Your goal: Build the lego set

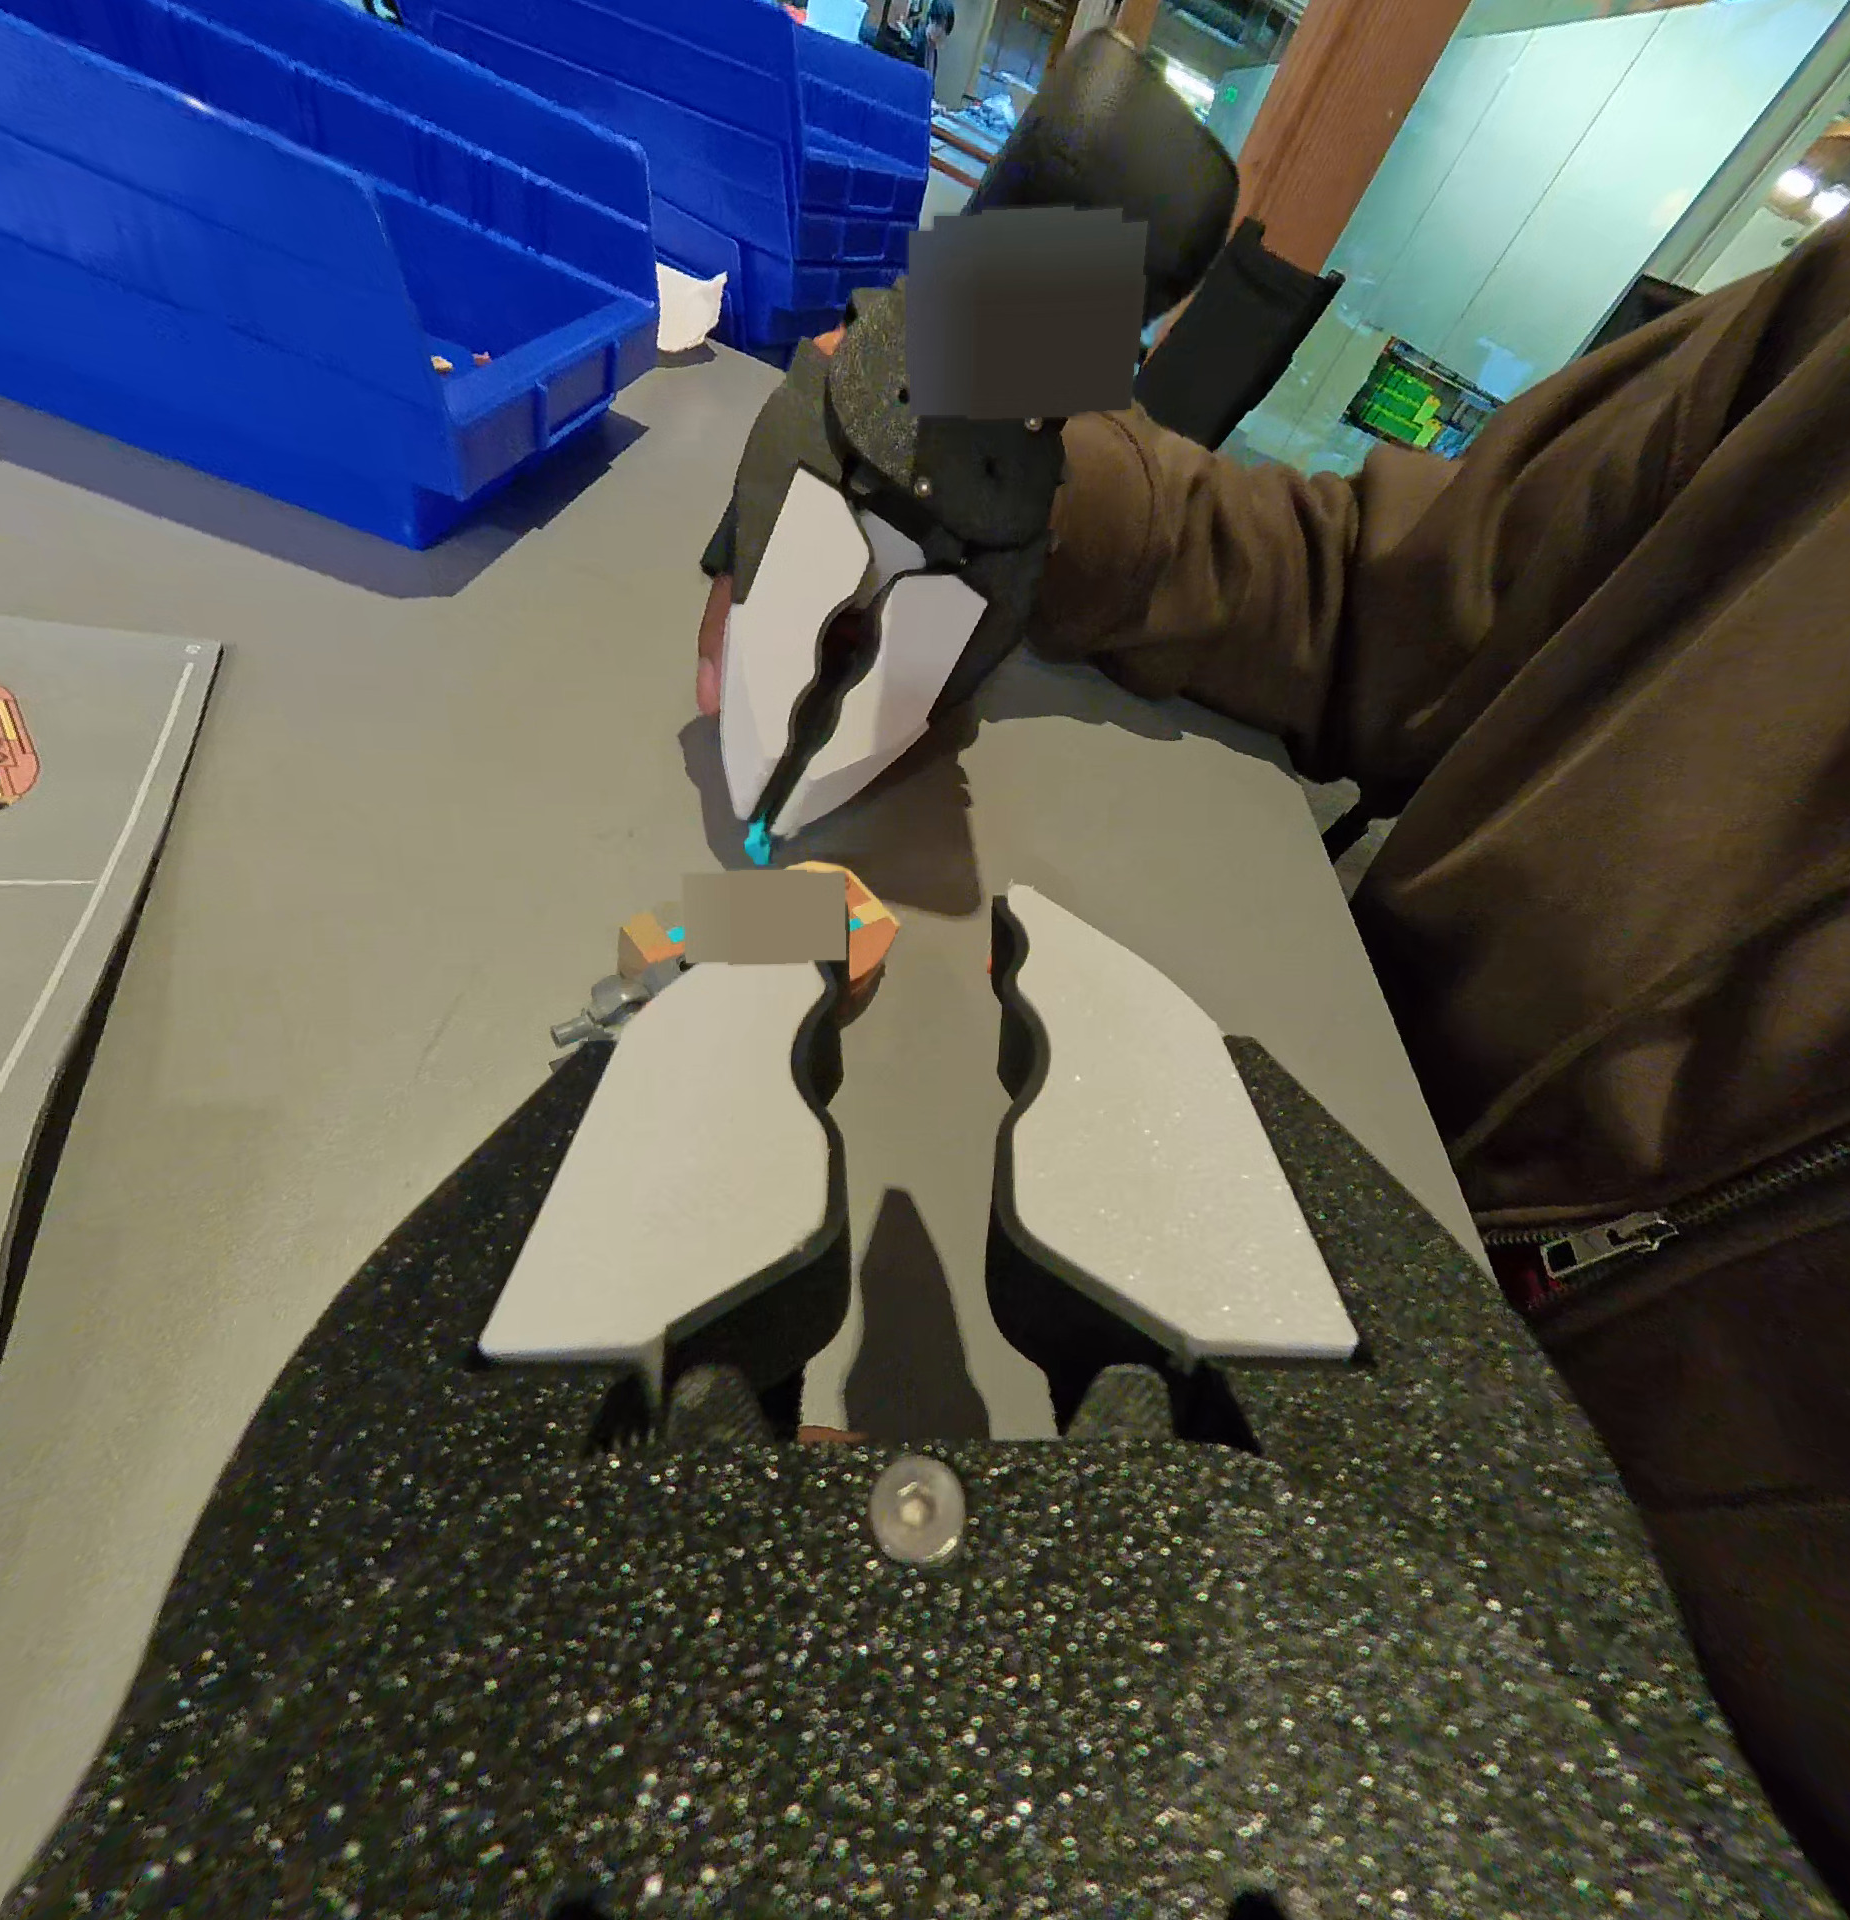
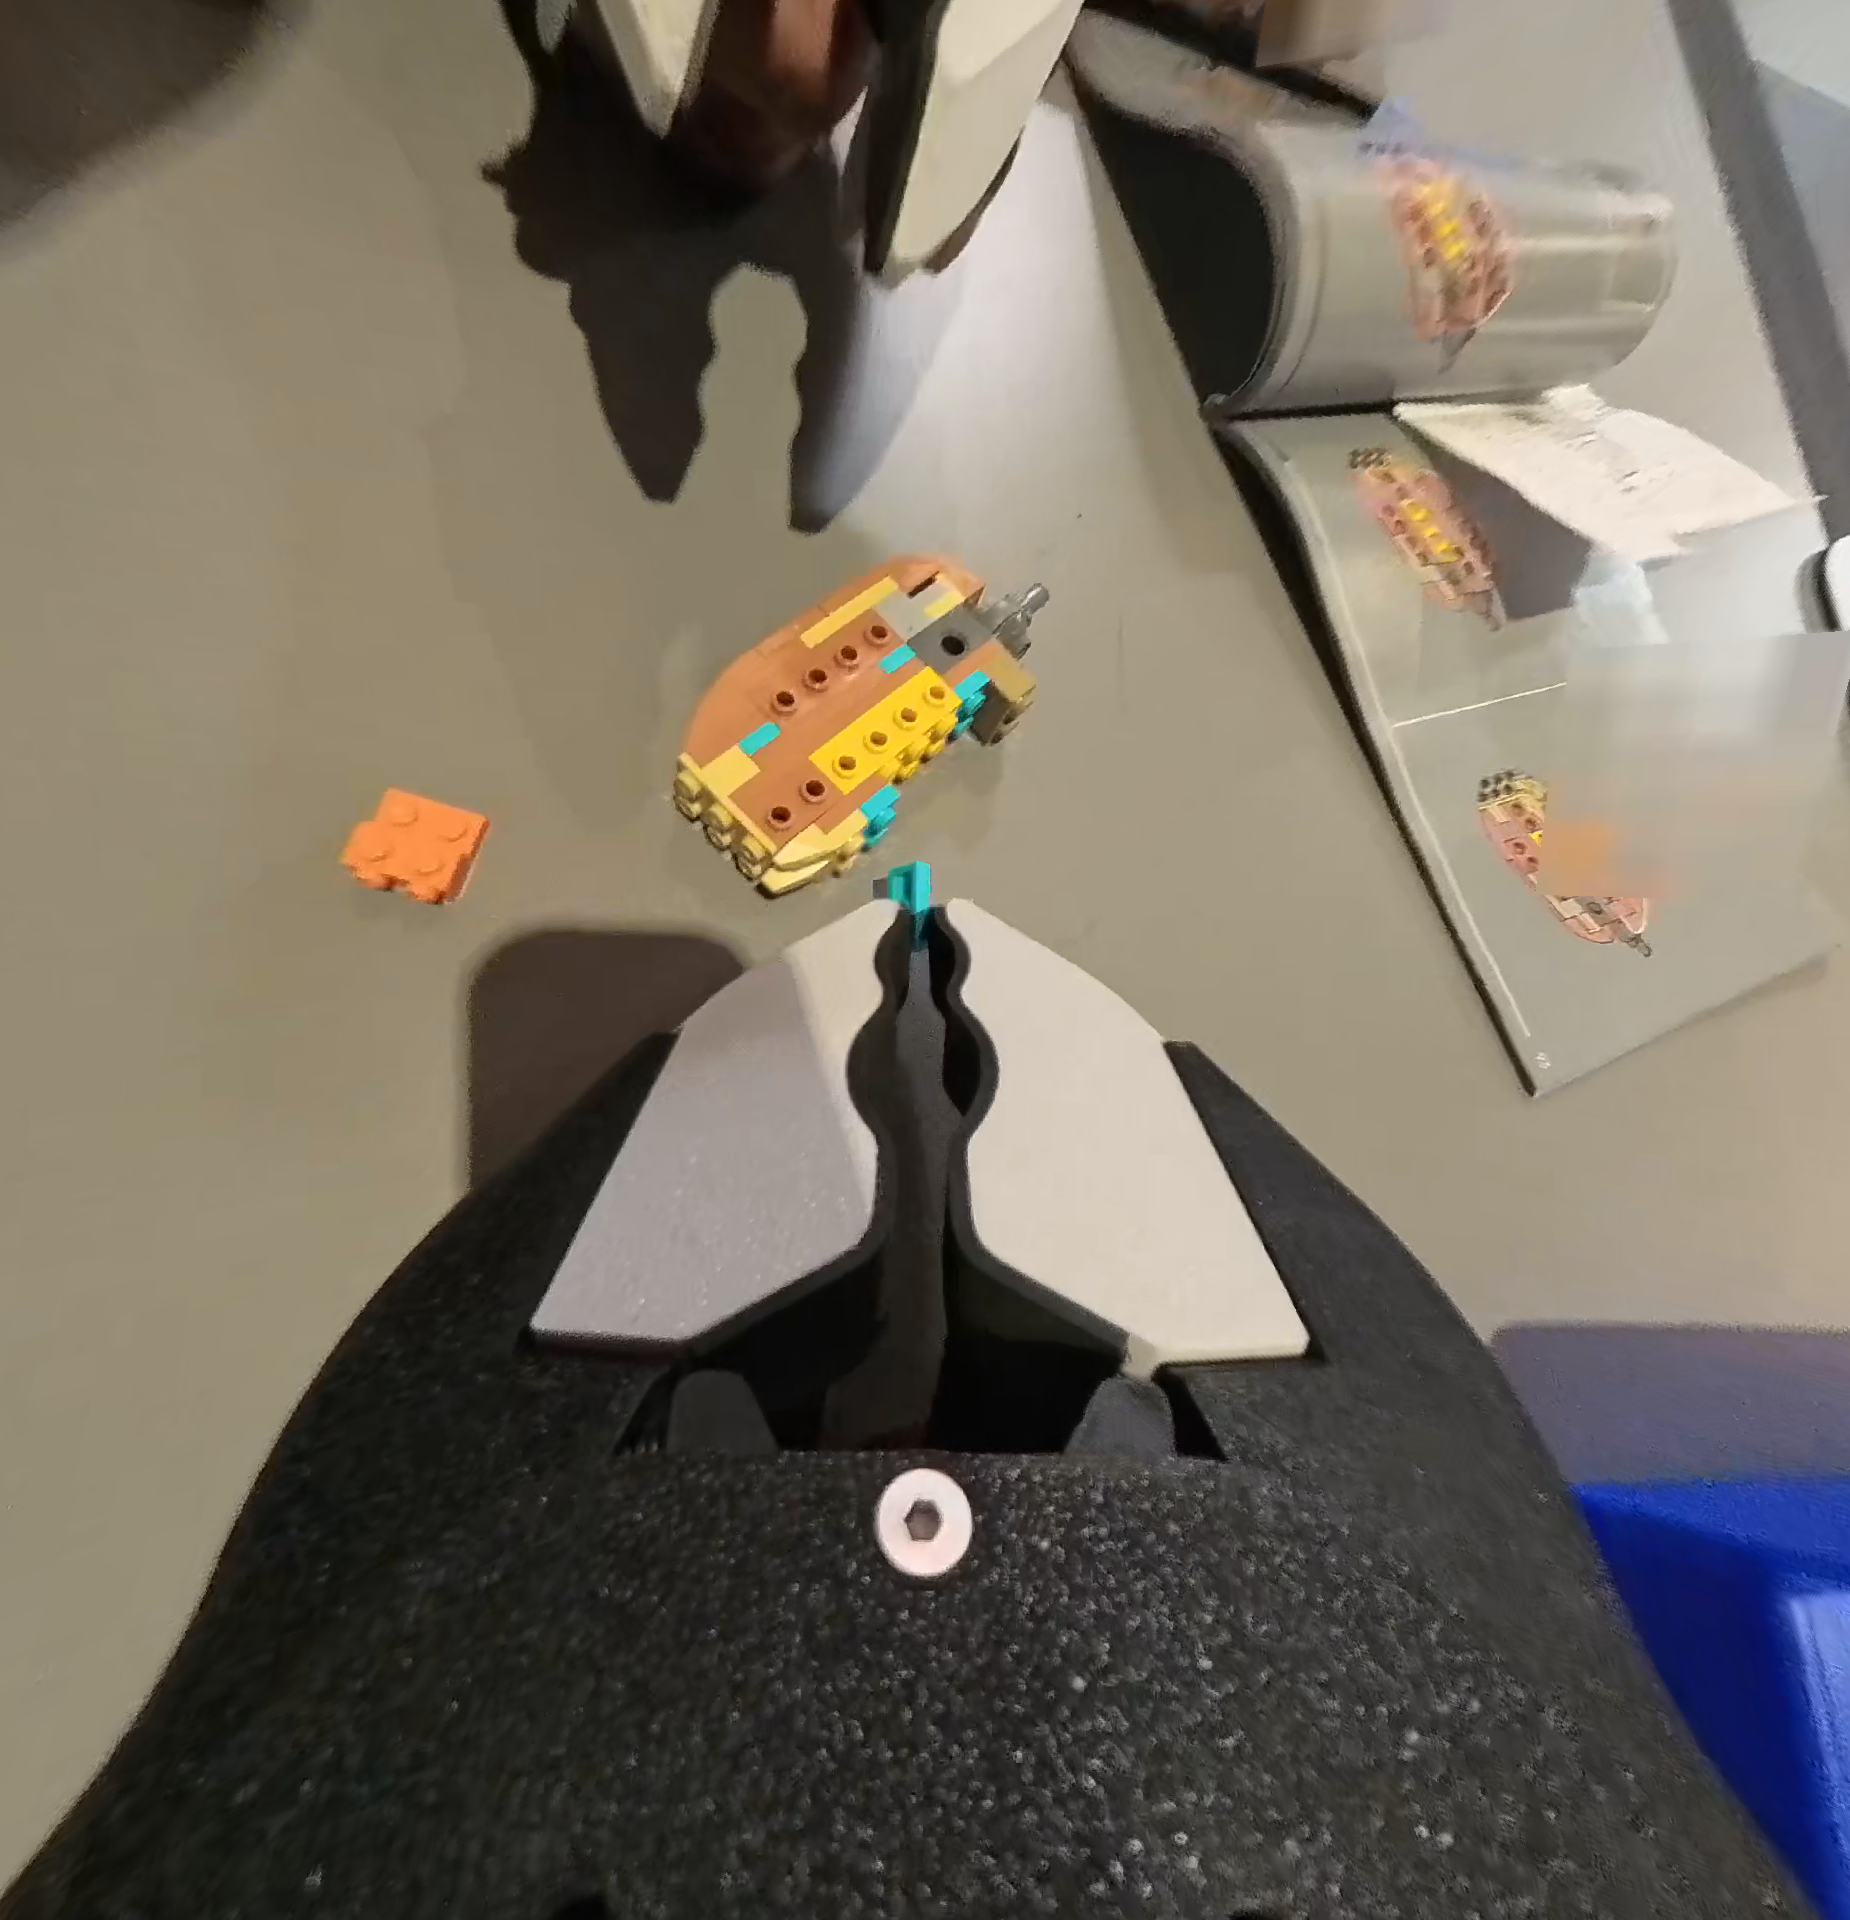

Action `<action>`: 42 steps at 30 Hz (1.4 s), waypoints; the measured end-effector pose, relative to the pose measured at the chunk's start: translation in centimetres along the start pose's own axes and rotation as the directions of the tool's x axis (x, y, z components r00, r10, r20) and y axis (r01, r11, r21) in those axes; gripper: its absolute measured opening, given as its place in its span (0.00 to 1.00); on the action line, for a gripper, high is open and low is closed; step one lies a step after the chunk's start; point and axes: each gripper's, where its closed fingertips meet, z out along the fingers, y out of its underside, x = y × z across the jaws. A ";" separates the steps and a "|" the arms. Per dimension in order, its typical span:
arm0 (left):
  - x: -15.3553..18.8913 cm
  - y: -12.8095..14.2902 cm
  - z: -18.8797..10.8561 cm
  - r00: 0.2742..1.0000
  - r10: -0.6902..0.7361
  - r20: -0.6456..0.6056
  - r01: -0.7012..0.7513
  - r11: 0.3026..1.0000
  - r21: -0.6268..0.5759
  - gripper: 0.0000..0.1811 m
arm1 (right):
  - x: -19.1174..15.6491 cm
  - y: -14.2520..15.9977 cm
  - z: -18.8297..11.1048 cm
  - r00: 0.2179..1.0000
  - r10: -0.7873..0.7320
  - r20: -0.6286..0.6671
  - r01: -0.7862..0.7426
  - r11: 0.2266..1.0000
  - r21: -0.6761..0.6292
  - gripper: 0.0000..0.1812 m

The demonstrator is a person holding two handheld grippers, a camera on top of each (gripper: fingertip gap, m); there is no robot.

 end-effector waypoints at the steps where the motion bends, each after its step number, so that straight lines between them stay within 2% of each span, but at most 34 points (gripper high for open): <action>1: 0.0 -0.2 0.0 1.000 0.011 0.006 -0.011 1.000 0.013 0.14 | 0.1 -0.6 -0.4 1.000 0.025 0.001 -0.025 0.999 0.042 0.02; 5: 0.2 -2.0 0.2 0.991 0.117 0.070 -0.124 0.986 0.108 0.15 | 0.7 -4.5 -2.4 0.994 0.105 -0.021 -0.095 0.958 0.272 0.01; 7: 0.7 -2.6 0.5 0.989 0.130 0.070 -0.139 0.980 0.144 0.15 | 0.8 -6.8 -3.7 0.994 0.048 -0.102 -0.006 0.924 0.381 0.01; 9: 1.1 -3.1 0.8 0.996 0.084 0.034 -0.089 0.978 0.188 0.15 | 0.0 -8.6 -4.3 0.981 -0.061 -0.182 0.135 0.894 0.428 0.01; 13: 2.8 -4.0 1.0 0.983 -0.059 -0.171 0.102 0.961 0.256 0.15 | -2.7 -10.9 -4.2 0.941 -0.230 -0.250 0.324 0.828 0.457 0.01; 19: 5.0 -3.0 1.1 0.924 -0.127 -0.362 0.196 0.967 0.160 0.14 | -4.7 -12.6 -4.2 0.904 -0.320 -0.283 0.423 0.766 0.484 0.01; 29: 7.9 -2.4 0.7 0.826 -0.149 -0.543 0.229 0.970 0.082 0.14 | -7.0 -13.3 -3.9 0.879 -0.407 -0.251 0.477 0.722 0.501 0.01; 42: 9.6 -2.0 0.4 0.750 -0.154 -0.643 0.236 0.971 0.042 0.09 | -8.4 -14.0 -3.9 0.864 -0.444 -0.235 0.498 0.692 0.523 0.01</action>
